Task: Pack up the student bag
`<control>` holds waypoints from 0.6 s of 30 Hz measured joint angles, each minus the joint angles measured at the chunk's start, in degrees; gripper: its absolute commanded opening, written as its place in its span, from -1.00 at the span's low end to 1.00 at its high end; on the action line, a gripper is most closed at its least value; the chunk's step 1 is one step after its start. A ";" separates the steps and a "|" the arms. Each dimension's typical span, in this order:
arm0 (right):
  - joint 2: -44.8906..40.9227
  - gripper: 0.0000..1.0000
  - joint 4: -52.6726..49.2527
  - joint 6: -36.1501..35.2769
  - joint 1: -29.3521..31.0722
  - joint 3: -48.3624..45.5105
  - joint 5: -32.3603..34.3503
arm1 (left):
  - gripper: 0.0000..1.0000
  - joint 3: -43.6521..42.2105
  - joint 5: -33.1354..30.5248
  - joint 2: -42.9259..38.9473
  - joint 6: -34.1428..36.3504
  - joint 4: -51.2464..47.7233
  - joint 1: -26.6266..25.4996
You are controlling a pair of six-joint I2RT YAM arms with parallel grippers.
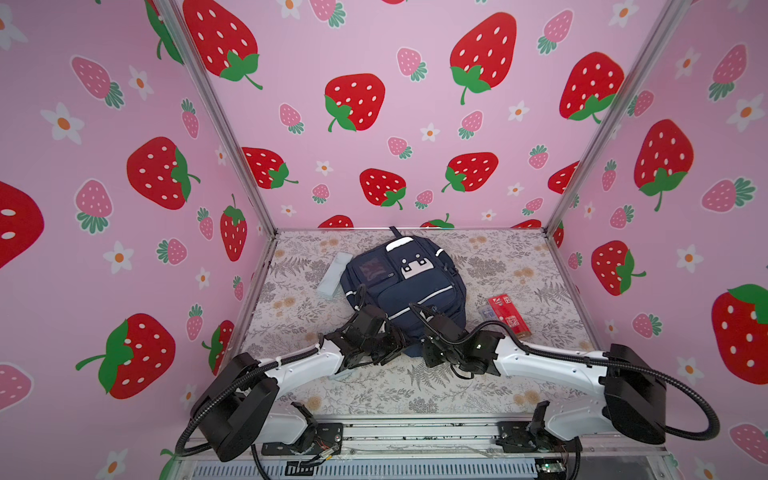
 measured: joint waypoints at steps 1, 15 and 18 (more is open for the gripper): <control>-0.07 -1.00 -0.48 0.15 0.28 0.26 0.09 | 0.26 0.50 -0.37 -0.09 0.09 -0.44 0.09; -1.33 -1.00 -4.20 0.61 2.97 3.28 1.20 | -0.97 2.89 -1.01 0.61 0.98 -3.15 2.80; -1.66 -1.00 -4.85 0.59 2.99 3.32 2.10 | -1.00 4.68 -0.96 0.52 2.36 -6.54 2.84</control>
